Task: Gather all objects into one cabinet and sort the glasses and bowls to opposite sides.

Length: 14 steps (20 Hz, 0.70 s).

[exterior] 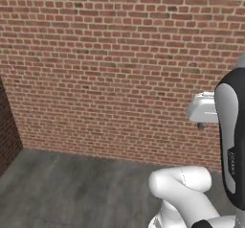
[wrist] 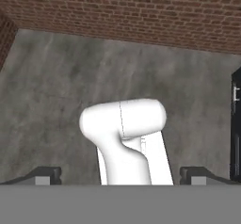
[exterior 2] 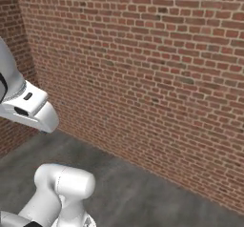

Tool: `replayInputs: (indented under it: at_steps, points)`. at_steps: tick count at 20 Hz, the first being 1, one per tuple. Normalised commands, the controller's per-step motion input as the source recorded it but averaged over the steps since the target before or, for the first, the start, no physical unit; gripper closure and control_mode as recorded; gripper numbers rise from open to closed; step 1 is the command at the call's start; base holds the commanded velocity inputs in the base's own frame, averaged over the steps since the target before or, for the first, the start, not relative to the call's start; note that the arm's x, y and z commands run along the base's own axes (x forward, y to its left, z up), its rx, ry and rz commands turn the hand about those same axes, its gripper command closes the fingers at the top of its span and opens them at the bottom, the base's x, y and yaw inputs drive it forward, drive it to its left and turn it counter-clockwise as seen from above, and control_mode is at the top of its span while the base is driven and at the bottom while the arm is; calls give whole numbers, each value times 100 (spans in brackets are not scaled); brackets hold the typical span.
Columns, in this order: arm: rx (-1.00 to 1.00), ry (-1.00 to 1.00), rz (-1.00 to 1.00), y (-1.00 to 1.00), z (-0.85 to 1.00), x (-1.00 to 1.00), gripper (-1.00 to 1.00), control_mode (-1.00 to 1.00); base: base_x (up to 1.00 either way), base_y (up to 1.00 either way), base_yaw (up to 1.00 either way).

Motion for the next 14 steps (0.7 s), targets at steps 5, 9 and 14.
replayInputs:
  at_steps: [5,9,14]
  points:
    - [0,0,0,0,0,0,-100,100,-28,0,100]
    - [0,0,0,0,0,0,-100,100,-28,0,100]
    - [0,0,0,0,0,0,-100,100,-28,0,100]
